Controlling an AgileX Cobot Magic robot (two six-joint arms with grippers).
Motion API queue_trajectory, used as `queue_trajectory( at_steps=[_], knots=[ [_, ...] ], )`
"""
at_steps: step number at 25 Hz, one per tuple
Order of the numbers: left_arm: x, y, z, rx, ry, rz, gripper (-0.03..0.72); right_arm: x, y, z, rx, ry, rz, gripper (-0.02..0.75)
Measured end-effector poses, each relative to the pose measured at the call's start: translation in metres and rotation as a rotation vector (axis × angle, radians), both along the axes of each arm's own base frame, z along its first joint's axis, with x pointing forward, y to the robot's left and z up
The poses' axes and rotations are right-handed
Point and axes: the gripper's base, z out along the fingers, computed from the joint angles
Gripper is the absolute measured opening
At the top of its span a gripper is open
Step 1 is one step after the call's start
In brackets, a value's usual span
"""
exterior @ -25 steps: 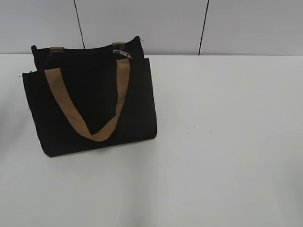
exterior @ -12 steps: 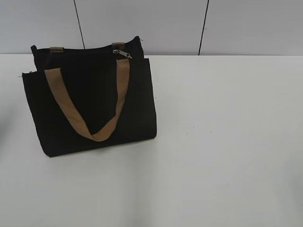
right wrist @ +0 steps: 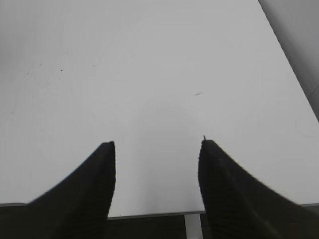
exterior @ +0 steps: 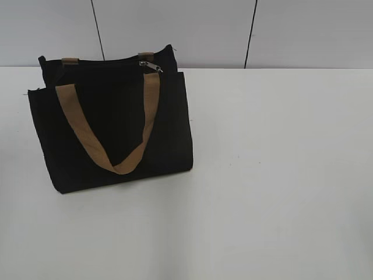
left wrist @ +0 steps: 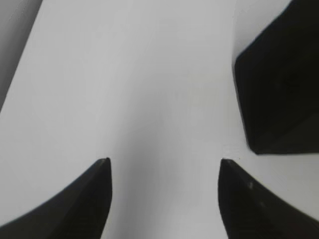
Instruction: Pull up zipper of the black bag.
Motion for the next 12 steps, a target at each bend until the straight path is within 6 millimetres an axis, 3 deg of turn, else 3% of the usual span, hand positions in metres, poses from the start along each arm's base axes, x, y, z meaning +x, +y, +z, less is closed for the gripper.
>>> queue_trajectory(
  at_steps=[7, 12],
  knots=[
    [-0.063, -0.001, 0.014, -0.086, -0.099, -0.063, 0.498, 0.000, 0.000, 0.000, 0.001, 0.000, 0.000, 0.409],
    [-0.100, 0.001, 0.000, -0.075, -0.213, -0.111, 0.479, 0.000, 0.000, 0.000, 0.002, 0.000, 0.001, 0.409]
  ],
)
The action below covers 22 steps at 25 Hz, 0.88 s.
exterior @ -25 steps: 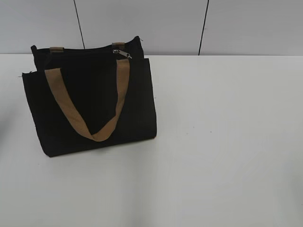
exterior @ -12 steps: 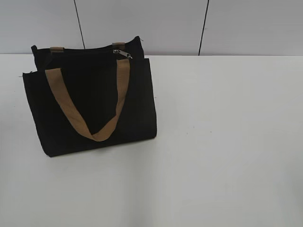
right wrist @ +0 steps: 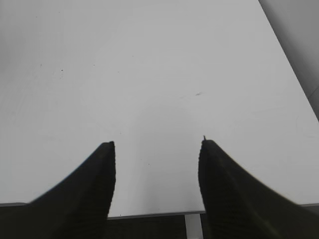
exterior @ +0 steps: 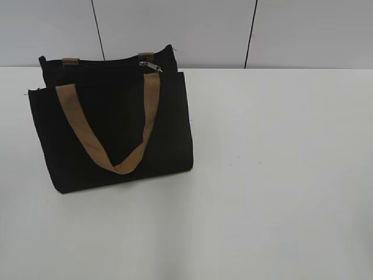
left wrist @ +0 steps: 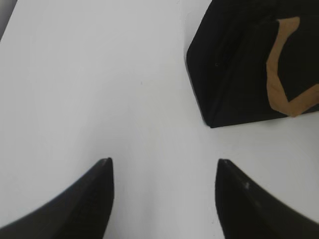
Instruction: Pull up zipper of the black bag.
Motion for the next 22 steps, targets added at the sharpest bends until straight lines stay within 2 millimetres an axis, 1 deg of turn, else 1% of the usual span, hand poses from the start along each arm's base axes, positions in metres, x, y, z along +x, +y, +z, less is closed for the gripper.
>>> queue_trajectory(
  at_steps=[2, 5, 8, 10, 16, 22],
  knots=[
    [-0.013, 0.001, -0.007, -0.002, -0.039, -0.003, 0.468, 0.000, 0.000, 0.000, 0.000, 0.000, 0.000, 0.409],
    [-0.027, 0.004, -0.018, 0.004, -0.081, -0.005, 0.457, 0.000, 0.000, 0.000, 0.001, 0.000, 0.000, 0.409],
    [-0.036, 0.005, -0.033, 0.025, -0.080, -0.015, 0.452, 0.000, 0.000, 0.000, 0.001, 0.000, 0.000, 0.409],
    [-0.041, 0.007, -0.038, 0.043, -0.090, -0.014, 0.452, 0.000, 0.000, 0.000, 0.001, 0.000, 0.000, 0.409],
    [-0.055, 0.009, -0.038, 0.061, -0.165, -0.015, 0.441, 0.000, 0.000, 0.000, 0.002, 0.000, 0.001, 0.409],
    [-0.063, 0.010, -0.038, 0.067, -0.214, -0.028, 0.438, 0.000, 0.000, 0.000, 0.001, 0.000, 0.001, 0.409]
  ],
)
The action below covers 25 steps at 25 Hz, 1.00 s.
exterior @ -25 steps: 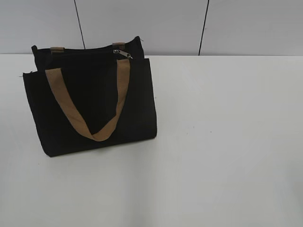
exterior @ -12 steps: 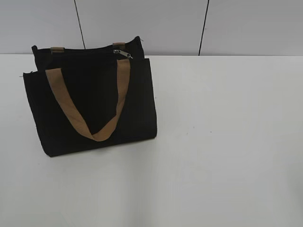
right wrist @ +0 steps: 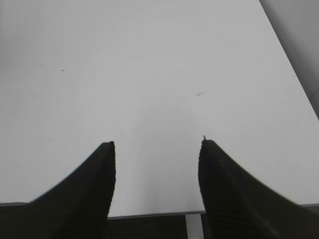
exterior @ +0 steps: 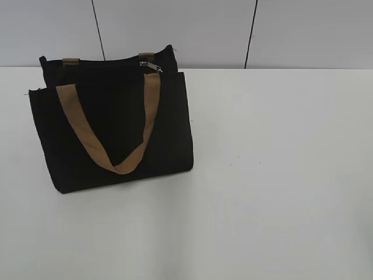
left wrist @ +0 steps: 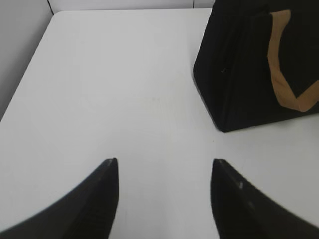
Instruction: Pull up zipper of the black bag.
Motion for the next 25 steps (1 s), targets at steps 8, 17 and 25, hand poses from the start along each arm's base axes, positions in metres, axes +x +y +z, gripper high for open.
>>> queue_trajectory(
  at_steps=[8, 17, 25],
  knots=[
    [-0.0079, -0.0037, -0.0013, -0.046, -0.036, -0.009, 0.416, 0.0000, 0.0000, 0.0000, 0.000, 0.000, 0.000, 0.409],
    [-0.0086, -0.0085, -0.0014, -0.094, -0.028, -0.045, 0.327, 0.0000, 0.0000, 0.0000, 0.000, 0.000, 0.000, 0.409],
    [-0.0081, -0.0043, -0.0016, -0.025, -0.034, -0.027, 0.283, 0.0000, 0.0000, 0.0000, 0.000, 0.000, 0.000, 0.409]
  ],
)
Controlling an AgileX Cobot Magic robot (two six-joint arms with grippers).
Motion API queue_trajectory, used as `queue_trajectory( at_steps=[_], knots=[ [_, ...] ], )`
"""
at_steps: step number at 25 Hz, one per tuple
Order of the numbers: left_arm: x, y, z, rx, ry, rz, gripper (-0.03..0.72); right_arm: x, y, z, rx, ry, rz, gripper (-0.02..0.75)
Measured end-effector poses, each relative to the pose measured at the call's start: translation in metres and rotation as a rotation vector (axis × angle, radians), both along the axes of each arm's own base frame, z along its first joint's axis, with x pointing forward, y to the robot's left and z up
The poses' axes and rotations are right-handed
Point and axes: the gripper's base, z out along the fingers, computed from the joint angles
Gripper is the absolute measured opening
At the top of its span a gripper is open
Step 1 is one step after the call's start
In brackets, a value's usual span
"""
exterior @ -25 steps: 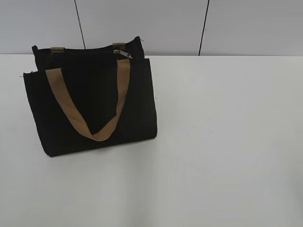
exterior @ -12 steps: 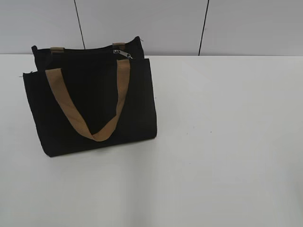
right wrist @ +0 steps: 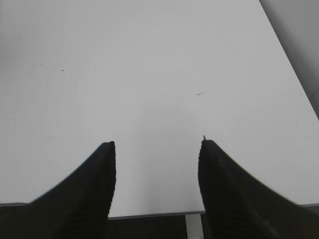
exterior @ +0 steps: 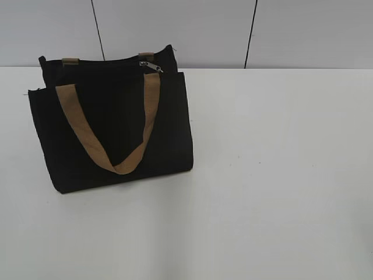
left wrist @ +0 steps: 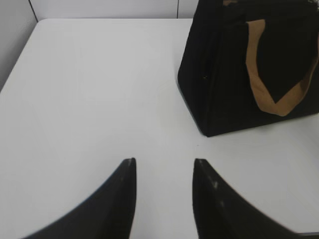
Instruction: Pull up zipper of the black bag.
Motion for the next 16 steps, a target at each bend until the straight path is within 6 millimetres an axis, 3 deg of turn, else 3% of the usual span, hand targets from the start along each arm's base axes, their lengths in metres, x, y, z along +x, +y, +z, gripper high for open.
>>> queue_trajectory(
  at_steps=[16],
  knots=[
    [0.0002, 0.0019, 0.0000, 0.022, -0.002, 0.013, 0.281, 0.0000, 0.0000, 0.0000, 0.000, 0.000, 0.000, 0.409]
  ],
)
